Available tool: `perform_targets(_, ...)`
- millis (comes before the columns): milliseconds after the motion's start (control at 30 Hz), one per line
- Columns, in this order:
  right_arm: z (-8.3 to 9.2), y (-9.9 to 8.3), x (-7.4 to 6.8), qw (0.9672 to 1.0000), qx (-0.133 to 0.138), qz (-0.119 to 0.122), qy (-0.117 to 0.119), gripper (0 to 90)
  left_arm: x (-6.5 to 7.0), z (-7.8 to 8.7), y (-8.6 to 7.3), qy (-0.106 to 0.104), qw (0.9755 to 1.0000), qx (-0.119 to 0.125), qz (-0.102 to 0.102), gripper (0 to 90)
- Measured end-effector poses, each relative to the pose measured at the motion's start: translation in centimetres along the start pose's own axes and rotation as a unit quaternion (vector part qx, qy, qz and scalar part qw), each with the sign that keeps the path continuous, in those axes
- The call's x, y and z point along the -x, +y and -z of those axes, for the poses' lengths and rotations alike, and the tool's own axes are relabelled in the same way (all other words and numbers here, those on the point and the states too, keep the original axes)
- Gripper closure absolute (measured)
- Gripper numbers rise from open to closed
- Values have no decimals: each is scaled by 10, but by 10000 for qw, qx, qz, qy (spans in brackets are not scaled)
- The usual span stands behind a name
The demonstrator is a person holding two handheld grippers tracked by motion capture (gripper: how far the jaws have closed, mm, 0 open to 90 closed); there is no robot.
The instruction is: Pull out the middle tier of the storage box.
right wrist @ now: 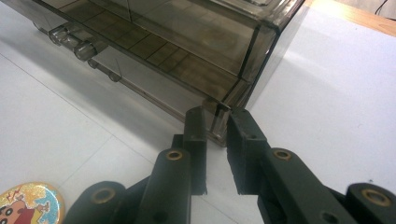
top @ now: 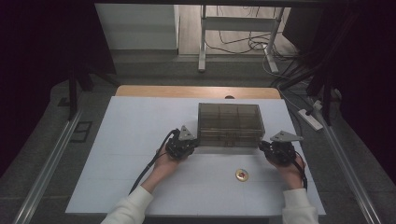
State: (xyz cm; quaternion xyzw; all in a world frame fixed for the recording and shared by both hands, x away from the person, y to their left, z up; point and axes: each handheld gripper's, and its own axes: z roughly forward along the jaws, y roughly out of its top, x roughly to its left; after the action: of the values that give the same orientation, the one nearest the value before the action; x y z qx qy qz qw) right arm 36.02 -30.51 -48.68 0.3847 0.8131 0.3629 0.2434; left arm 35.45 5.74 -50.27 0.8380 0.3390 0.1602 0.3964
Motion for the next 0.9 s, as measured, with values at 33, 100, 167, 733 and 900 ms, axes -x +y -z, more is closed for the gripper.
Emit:
perform_targets(33,0,0,0,10000,1,4,0,780,0,0,0,-1,10000,-2,-3,839)
perform_targets(100,0,0,-1,10000,6,6,-5,780,1,1,0,0,10000,-7,-11,838)
perform_targets(167,1,-1,-1,10000,-6,9,6,780,1,1,-1,-8,10000,0,-13,838)
perform_targets(733,4,-2,-3,10000,-15,31,-8,780,4,3,-1,-5,10000,-16,-84,837)
perform_targets(900,4,-2,-3,10000,-19,40,-9,780,5,3,-2,-27,10000,-21,-83,837)
